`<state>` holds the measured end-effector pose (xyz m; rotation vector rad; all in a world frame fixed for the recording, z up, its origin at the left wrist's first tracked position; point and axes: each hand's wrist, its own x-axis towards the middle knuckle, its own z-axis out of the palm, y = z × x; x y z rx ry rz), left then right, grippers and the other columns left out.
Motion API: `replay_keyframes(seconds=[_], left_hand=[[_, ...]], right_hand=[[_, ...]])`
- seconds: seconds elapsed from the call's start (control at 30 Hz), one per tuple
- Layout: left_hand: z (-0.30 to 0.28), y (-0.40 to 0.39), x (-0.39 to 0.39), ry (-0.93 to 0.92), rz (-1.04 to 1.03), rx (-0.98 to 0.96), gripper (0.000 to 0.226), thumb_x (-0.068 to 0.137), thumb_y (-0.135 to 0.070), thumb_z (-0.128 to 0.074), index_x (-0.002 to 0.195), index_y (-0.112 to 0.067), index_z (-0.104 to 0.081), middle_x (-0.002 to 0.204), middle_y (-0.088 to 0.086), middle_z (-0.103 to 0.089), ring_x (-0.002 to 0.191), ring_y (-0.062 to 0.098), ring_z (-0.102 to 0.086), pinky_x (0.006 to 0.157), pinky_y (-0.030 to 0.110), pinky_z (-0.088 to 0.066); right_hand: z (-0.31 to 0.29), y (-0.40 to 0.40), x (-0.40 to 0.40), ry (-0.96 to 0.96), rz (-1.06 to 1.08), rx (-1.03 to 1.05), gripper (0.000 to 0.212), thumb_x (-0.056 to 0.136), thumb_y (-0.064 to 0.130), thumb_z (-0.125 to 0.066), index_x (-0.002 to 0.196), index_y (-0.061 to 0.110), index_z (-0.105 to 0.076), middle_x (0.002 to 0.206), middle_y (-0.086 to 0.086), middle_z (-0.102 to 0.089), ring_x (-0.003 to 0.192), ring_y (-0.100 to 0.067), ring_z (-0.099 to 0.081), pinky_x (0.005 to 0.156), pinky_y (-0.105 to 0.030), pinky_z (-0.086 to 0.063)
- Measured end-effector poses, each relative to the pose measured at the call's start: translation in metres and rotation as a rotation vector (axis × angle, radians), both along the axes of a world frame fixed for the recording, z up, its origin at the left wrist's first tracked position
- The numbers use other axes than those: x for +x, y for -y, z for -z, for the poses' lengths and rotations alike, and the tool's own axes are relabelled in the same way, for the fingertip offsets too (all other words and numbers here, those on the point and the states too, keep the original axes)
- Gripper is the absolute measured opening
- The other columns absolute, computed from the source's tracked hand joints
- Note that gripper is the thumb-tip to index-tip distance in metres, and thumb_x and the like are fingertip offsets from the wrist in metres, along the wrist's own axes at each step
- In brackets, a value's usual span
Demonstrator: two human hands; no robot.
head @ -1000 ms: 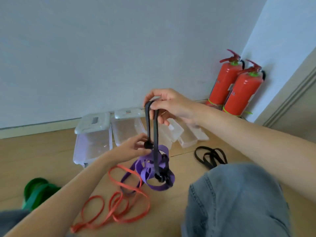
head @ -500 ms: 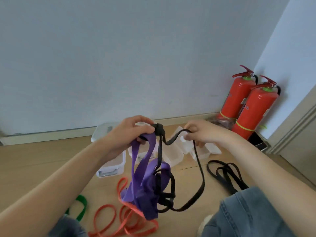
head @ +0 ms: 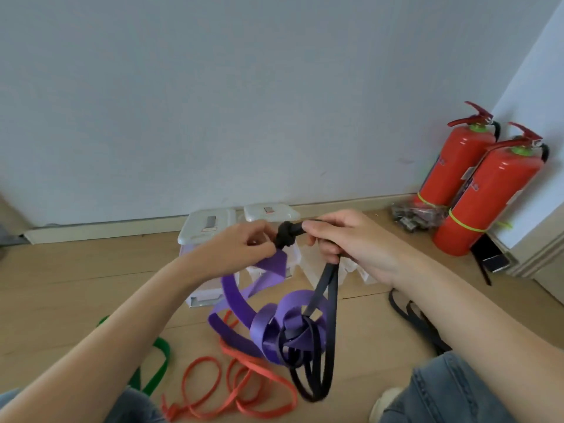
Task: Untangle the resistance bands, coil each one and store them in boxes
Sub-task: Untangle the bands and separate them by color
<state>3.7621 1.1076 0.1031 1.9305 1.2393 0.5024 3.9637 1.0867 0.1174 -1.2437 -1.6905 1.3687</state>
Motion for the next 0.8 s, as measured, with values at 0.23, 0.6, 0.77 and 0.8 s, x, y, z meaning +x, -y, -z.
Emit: replay_keyframes(seconds=[0.23, 0.6, 0.77, 0.8], left_hand=[[0.015, 0.003, -0.015, -0.357, 0.081, 0.114, 0.025, 0.083, -0.016, -0.057, 0.103, -0.027, -0.068, 0.077, -0.017, -0.064, 0.064, -0.009, -0.054, 0.060, 0.004, -0.039], [0.086, 0.022, 0.032, -0.096, 0.206, -0.075, 0.054, 0.085, -0.026, -0.066, 0.134, -0.020, -0.043, 0.134, -0.008, -0.050, 0.121, 0.009, -0.046, 0.104, 0.024, -0.034], [0.091, 0.013, 0.025, -0.011, 0.072, -0.277, 0.009, 0.093, -0.017, -0.054, 0.102, -0.017, -0.056, 0.070, -0.010, -0.053, 0.060, -0.003, -0.052, 0.058, 0.011, -0.041], [0.086, 0.011, 0.021, 0.063, 0.005, -0.336, 0.006, 0.092, -0.018, -0.055, 0.097, -0.017, -0.058, 0.070, -0.009, -0.056, 0.062, 0.000, -0.053, 0.059, 0.014, -0.041]], right_hand=[[0.000, -0.006, 0.006, 0.175, 0.449, 0.256, 0.028, 0.098, 0.025, -0.045, 0.075, 0.011, -0.055, 0.052, 0.002, -0.049, 0.044, -0.011, -0.047, 0.051, -0.027, -0.043], [-0.025, 0.002, -0.008, -0.776, 0.156, -0.116, 0.031, 0.099, 0.026, -0.040, 0.075, 0.010, -0.050, 0.051, 0.001, -0.044, 0.055, -0.019, -0.060, 0.061, -0.025, -0.052], [-0.017, -0.015, 0.024, -0.529, 0.498, -0.020, 0.027, 0.098, 0.022, -0.046, 0.075, 0.009, -0.053, 0.050, 0.004, -0.049, 0.043, -0.011, -0.048, 0.050, -0.025, -0.044], [-0.012, -0.017, 0.034, -0.200, 0.512, 0.054, 0.025, 0.098, 0.021, -0.046, 0.078, 0.008, -0.056, 0.053, 0.004, -0.053, 0.044, -0.010, -0.050, 0.051, -0.026, -0.043]])
